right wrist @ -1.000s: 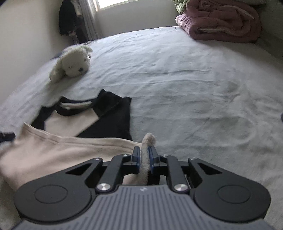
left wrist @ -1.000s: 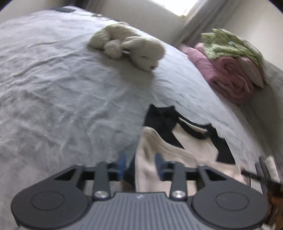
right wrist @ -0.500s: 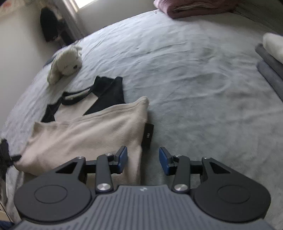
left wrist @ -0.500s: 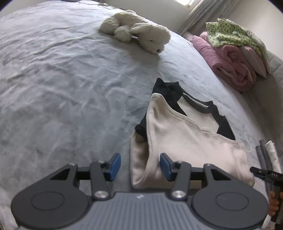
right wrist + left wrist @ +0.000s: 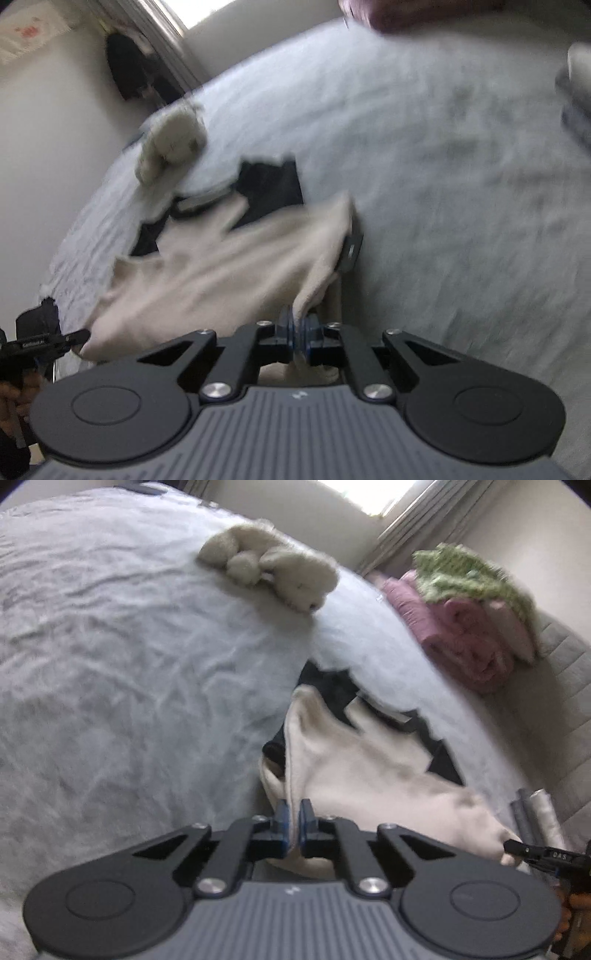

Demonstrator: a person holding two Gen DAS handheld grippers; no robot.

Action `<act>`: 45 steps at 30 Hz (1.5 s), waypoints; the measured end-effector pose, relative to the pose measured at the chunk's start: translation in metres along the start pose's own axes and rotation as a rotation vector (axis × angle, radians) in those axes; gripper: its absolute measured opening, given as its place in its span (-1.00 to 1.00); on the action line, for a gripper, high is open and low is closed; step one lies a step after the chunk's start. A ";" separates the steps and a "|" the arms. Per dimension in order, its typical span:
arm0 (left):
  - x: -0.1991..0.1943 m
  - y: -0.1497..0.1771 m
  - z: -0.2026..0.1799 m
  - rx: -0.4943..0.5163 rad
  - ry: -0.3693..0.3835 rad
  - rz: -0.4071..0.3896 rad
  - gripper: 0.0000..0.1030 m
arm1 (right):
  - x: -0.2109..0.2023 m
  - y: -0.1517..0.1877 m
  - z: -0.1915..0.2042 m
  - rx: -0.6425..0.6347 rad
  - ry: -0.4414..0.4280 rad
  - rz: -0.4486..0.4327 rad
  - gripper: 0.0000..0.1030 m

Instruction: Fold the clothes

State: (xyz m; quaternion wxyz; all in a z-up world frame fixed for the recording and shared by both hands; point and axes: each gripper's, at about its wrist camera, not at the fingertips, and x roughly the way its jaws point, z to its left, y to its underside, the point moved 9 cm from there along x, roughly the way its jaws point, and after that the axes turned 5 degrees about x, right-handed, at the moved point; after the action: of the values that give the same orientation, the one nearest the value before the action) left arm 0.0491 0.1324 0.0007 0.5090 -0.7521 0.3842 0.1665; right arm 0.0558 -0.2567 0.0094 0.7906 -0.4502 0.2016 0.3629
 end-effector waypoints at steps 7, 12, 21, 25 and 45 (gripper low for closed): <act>-0.002 0.029 0.005 0.122 -0.074 0.078 -0.91 | 0.007 0.015 -0.006 -0.156 0.076 0.106 -0.87; 0.002 0.030 0.001 0.195 -0.109 0.078 -0.91 | 0.021 0.022 -0.005 -0.250 0.135 0.140 -0.87; -0.008 0.030 -0.009 0.255 -0.100 0.094 -0.91 | 0.004 0.010 0.000 -0.283 0.087 0.080 -0.87; -0.003 0.040 -0.009 0.314 -0.134 0.130 -0.90 | 0.018 0.030 -0.002 -0.416 0.168 0.154 -0.87; 0.027 0.024 -0.137 0.421 0.066 -0.008 -0.40 | 0.021 0.043 0.107 -0.604 -0.069 -0.060 -0.41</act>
State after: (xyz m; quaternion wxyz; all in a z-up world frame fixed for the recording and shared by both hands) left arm 0.0294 -0.0049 0.0267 0.6426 -0.6357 0.4241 0.0560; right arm 0.0363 -0.1423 0.0268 0.6377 -0.6581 0.0439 0.3979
